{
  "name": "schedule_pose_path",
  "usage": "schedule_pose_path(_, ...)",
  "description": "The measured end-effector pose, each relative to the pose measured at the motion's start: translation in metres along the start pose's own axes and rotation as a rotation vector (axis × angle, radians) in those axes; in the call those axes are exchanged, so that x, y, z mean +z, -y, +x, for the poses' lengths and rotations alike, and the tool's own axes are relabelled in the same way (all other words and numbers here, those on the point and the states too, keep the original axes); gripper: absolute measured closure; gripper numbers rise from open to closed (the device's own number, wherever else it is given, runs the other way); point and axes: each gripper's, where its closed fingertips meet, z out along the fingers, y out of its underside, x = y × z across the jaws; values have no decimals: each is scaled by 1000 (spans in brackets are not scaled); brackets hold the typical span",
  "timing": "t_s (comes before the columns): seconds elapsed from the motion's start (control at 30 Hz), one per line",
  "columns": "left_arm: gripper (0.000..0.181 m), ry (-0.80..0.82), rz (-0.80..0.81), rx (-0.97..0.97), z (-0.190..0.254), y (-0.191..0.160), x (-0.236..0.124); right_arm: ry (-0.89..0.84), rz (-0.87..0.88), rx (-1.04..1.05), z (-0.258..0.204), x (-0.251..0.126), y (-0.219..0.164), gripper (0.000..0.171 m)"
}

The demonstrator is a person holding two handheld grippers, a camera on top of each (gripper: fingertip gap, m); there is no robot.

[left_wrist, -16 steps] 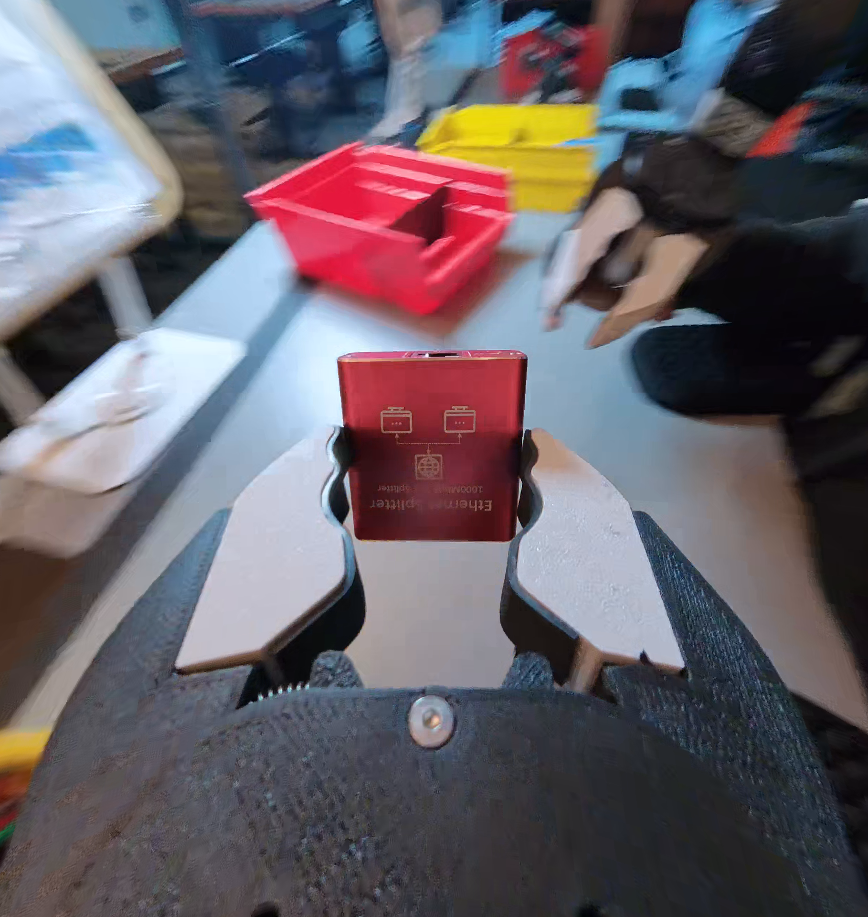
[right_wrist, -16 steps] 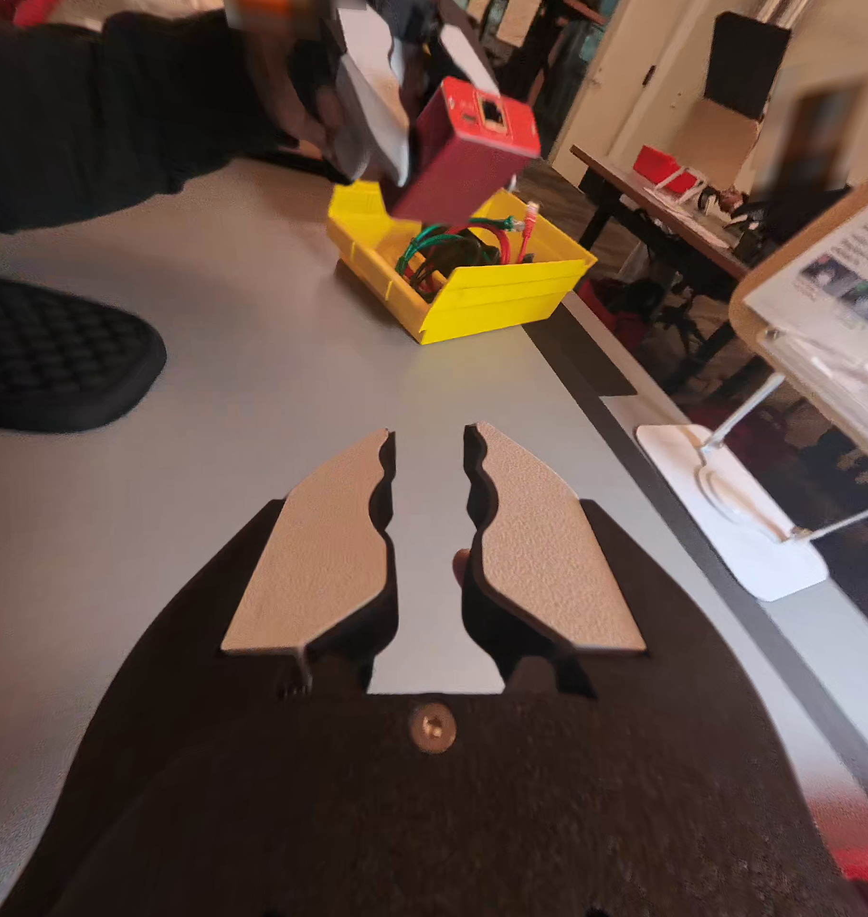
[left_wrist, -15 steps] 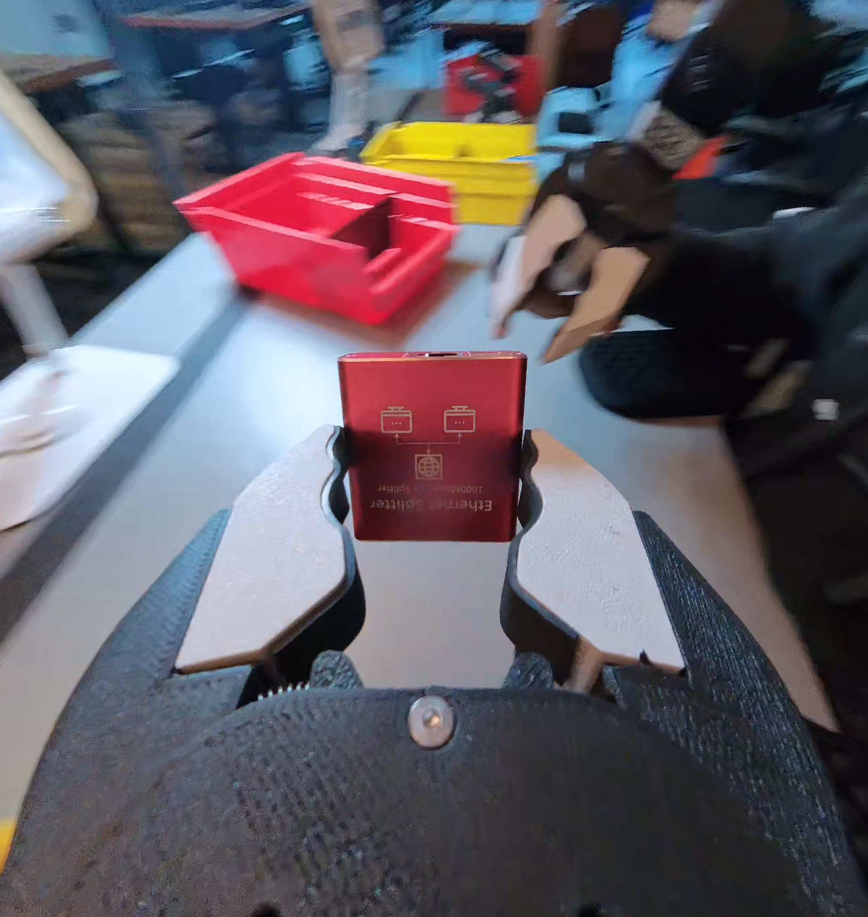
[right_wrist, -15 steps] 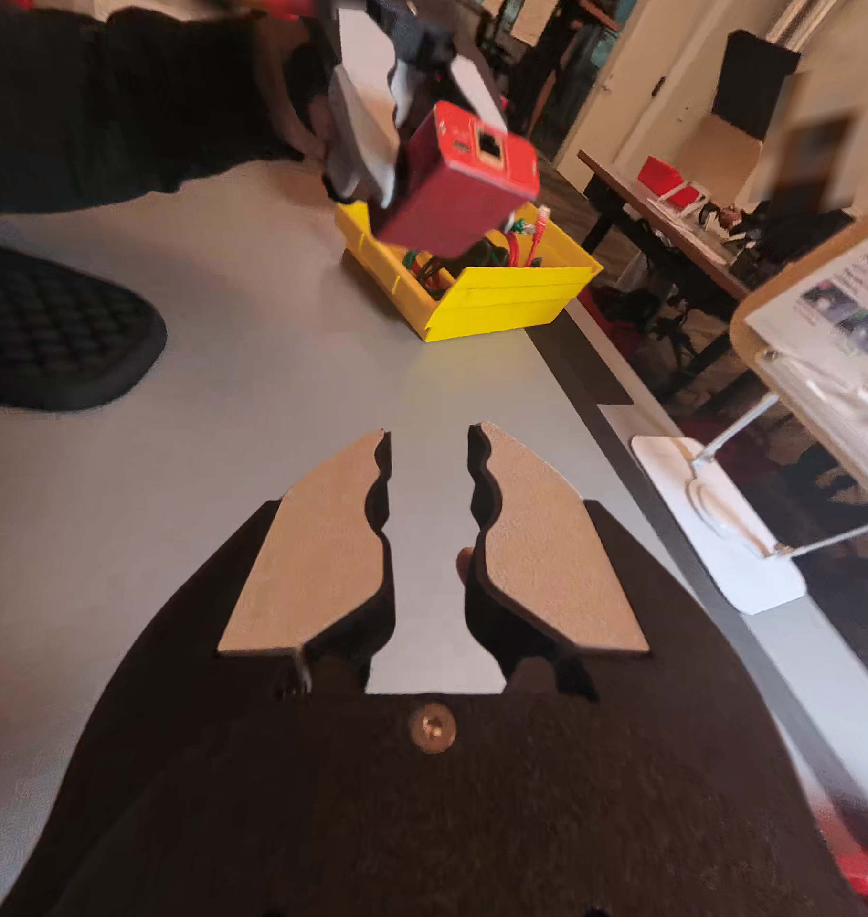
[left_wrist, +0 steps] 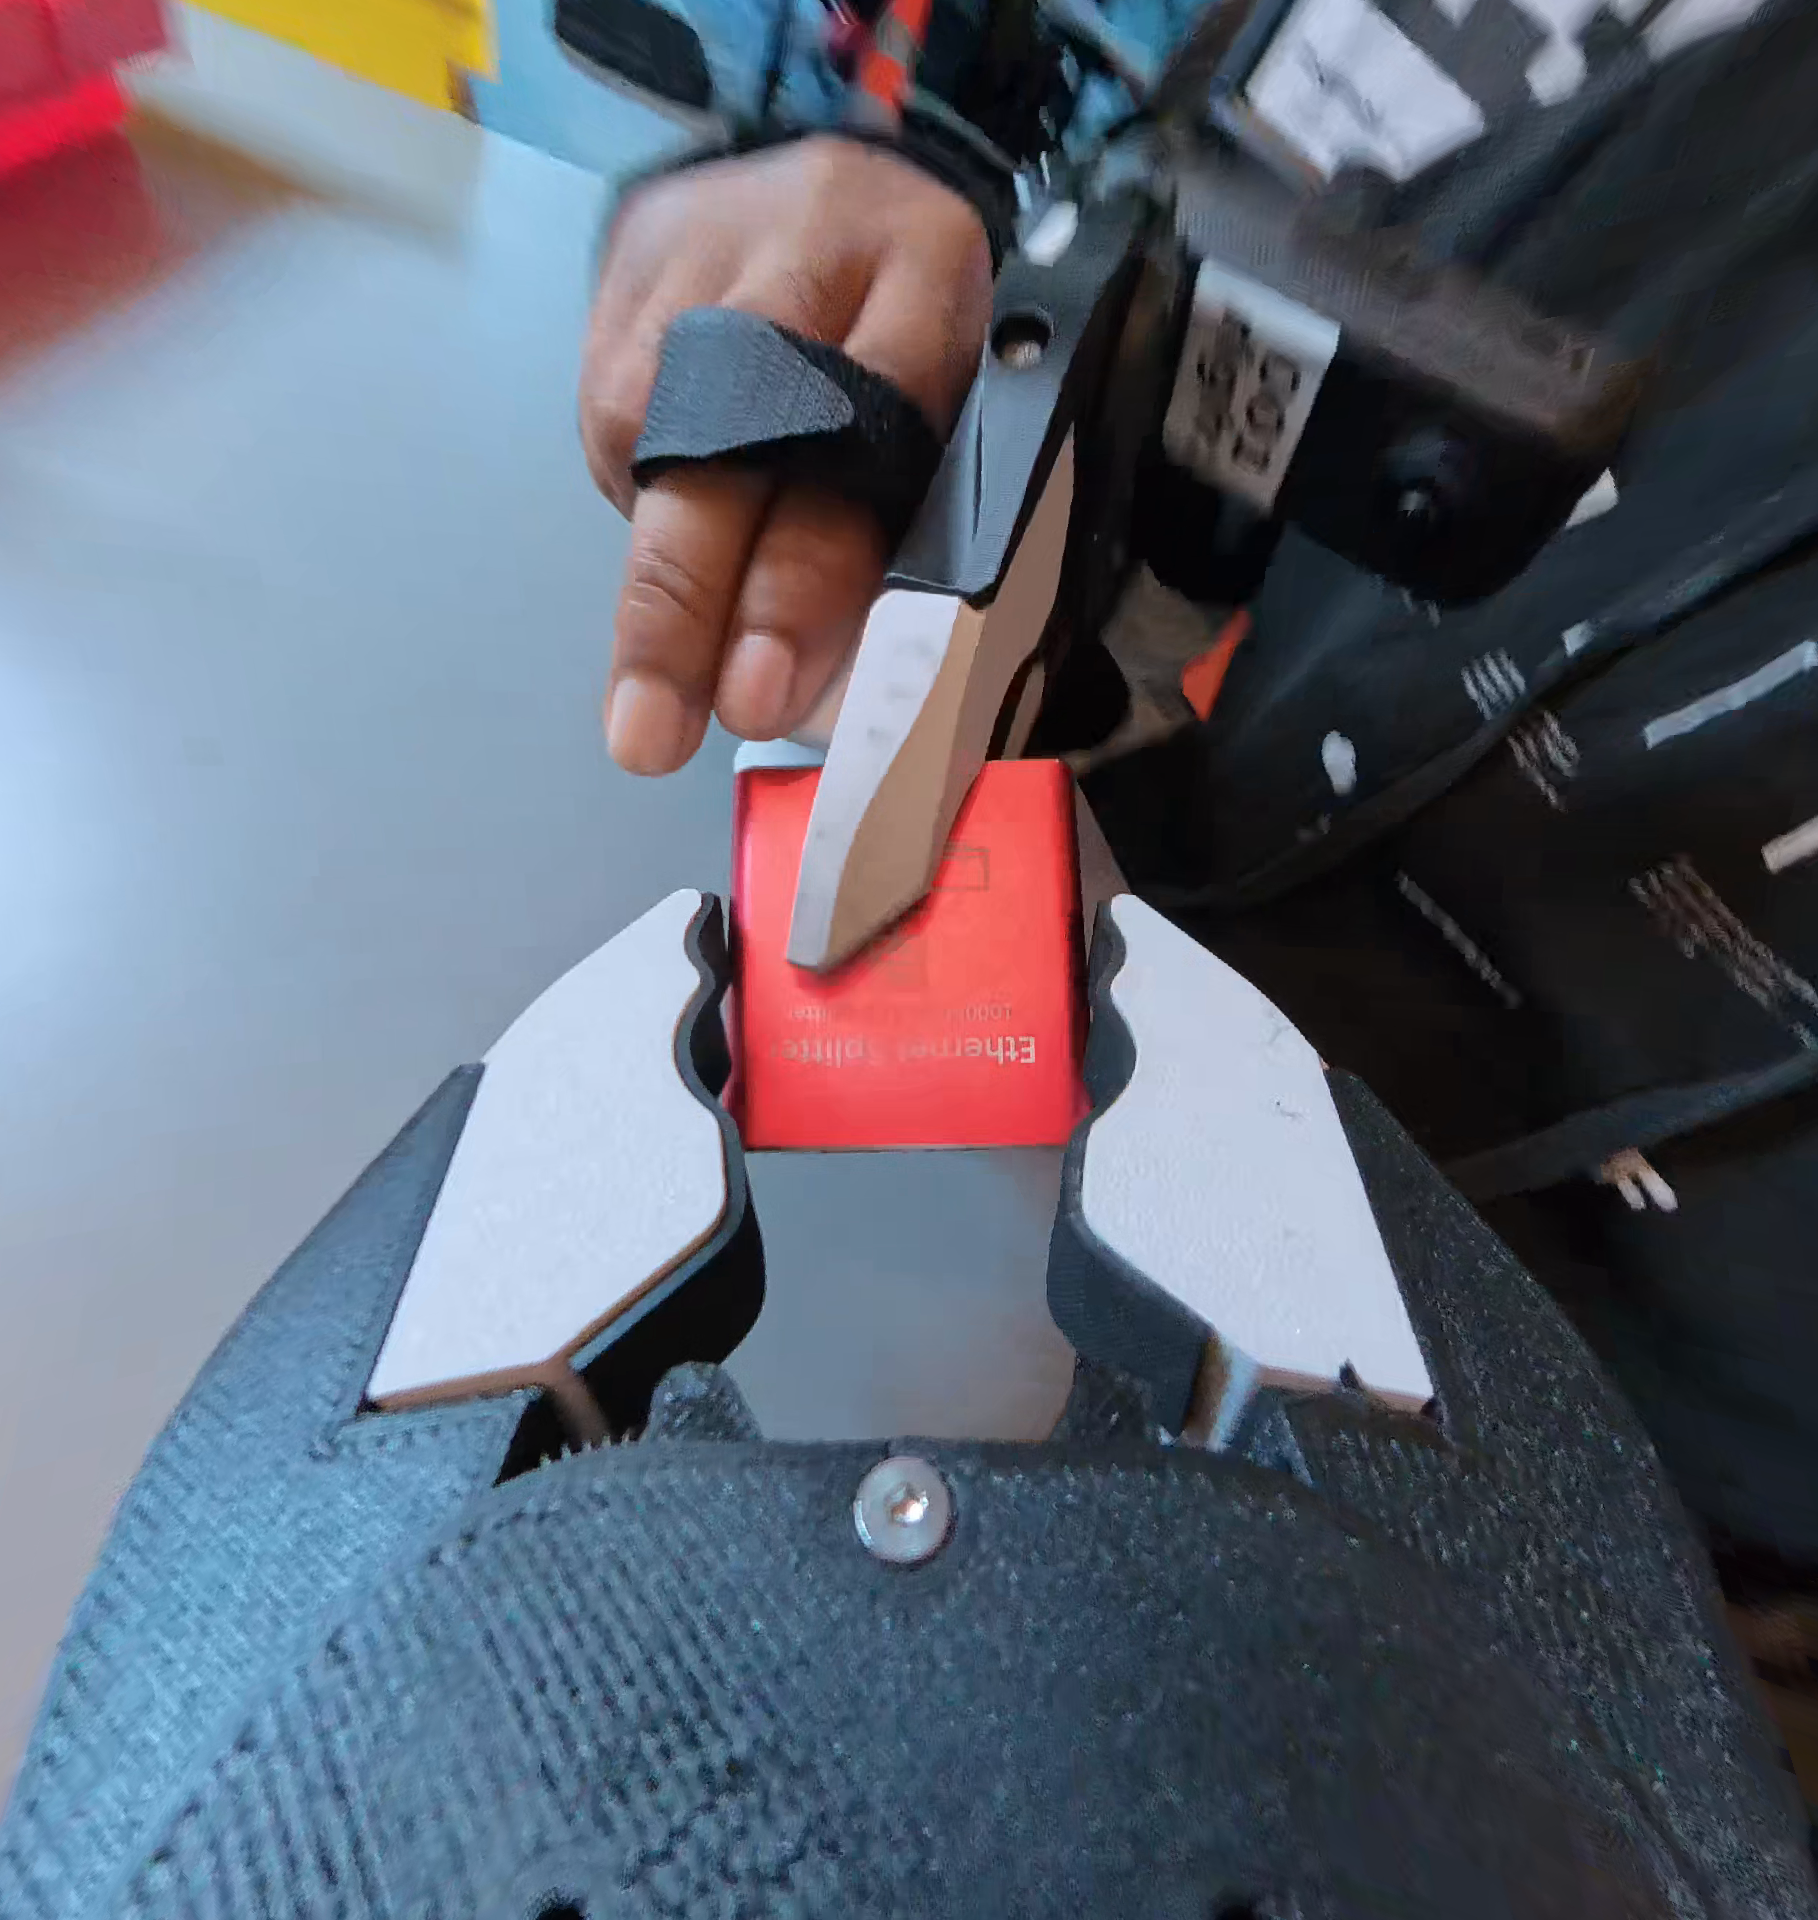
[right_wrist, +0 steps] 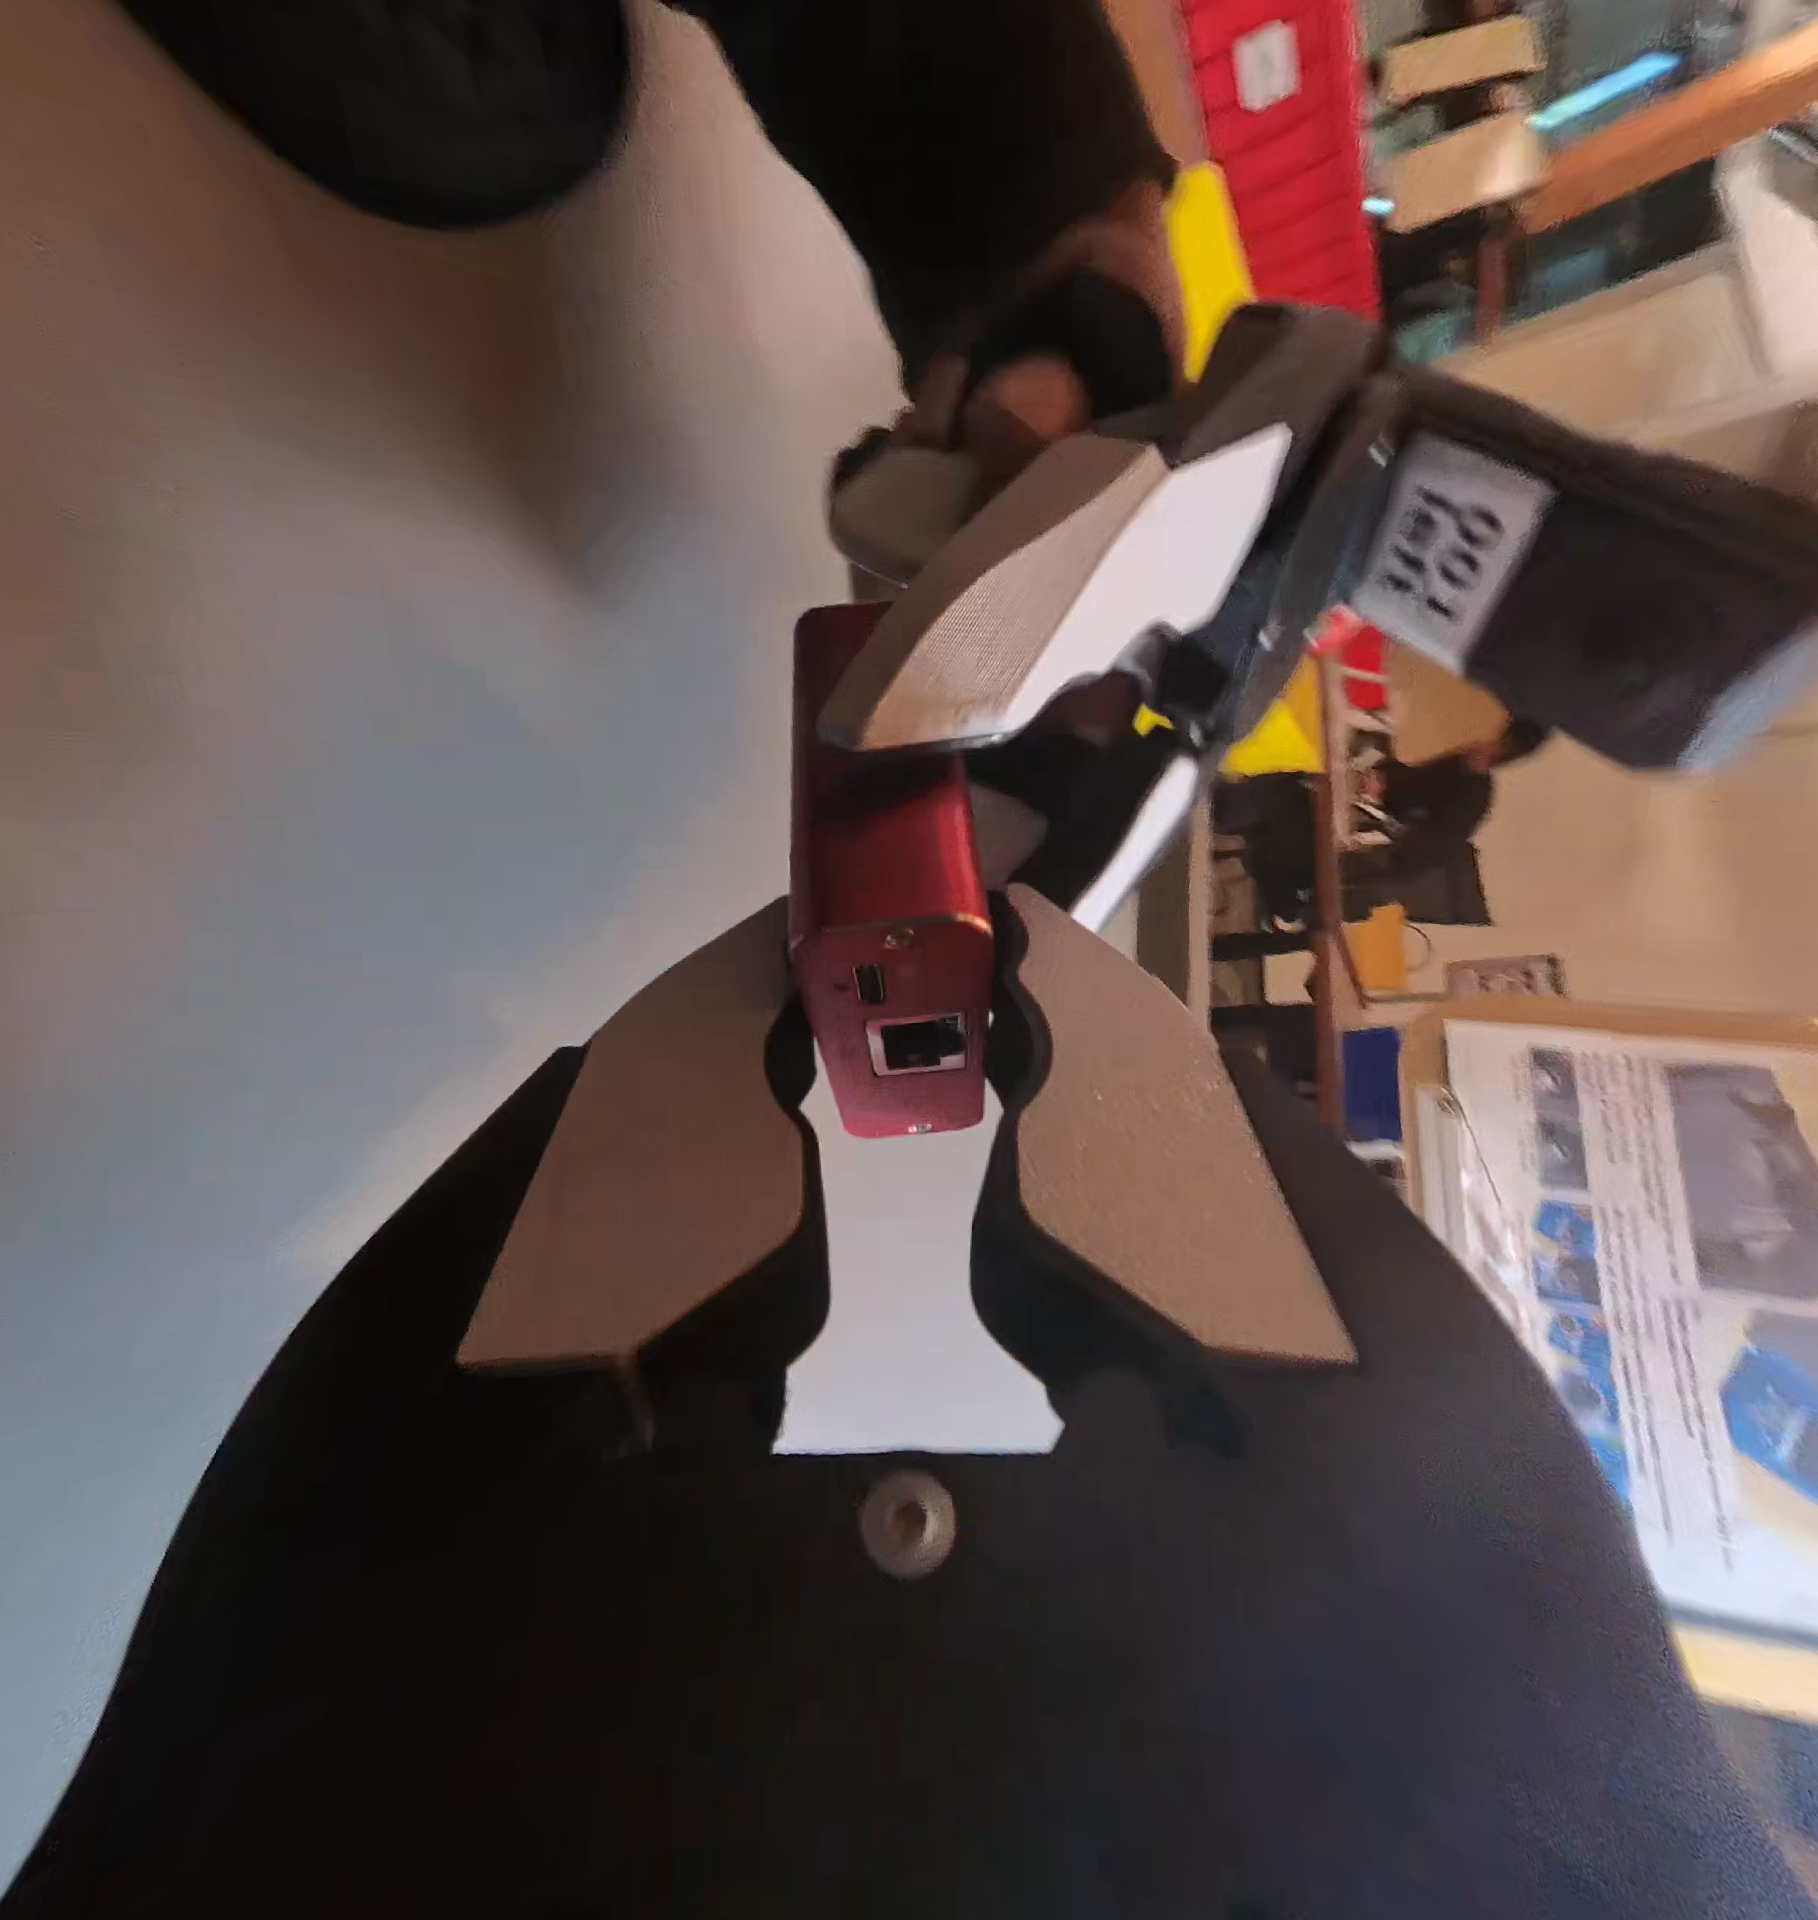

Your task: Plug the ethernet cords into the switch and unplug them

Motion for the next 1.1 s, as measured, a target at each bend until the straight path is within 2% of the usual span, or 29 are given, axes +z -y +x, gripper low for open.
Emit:
schedule_pose_path(0.03, 115, 31, 62, -18, -5, 9, -4, -39, 15, 41, 7, -1, -6, 142)
schedule_pose_path(0.1, 125, 71, 173, 16, -8, 26, -19, -45, 107, 268, 18, -5, -13, 143)
schedule_pose_path(0.17, 121, 153, 264, 107, -5, 43, -38, -62, 237, 498, 34, -16, -19, 143)
schedule_pose_path(0.27, 125, 343, 269, 241, -6, 57, -52, -48, 493, 797, 59, -42, -14, 143)
schedule_pose_path(0.37, 127, 461, 241, 347, -3, 64, -39, -24, 667, 945, 72, -55, -2, 143)
schedule_pose_path(0.43, 132, 489, 252, 378, -1, 70, -30, 1, 704, 979, 72, -54, 4, 143)
schedule_pose_path(0.6, 155, 511, 156, 450, -2, 58, -24, 66, 629, 952, 55, -42, 1, 141)
schedule_pose_path(0.73, 155, 556, 46, 524, -11, 41, -29, 145, 421, 875, 36, -30, -13, 141)
schedule_pose_path(0.97, 155, 527, -49, 621, -14, 22, -23, 115, 112, 538, 21, -17, -14, 120)
schedule_pose_path(1.07, 155, 529, -74, 627, -17, 17, -22, 104, 86, 505, 16, -11, -12, 142)
schedule_pose_path(1.1, 155, 530, -67, 621, -18, 16, -22, 102, 79, 497, 15, -10, -13, 142)
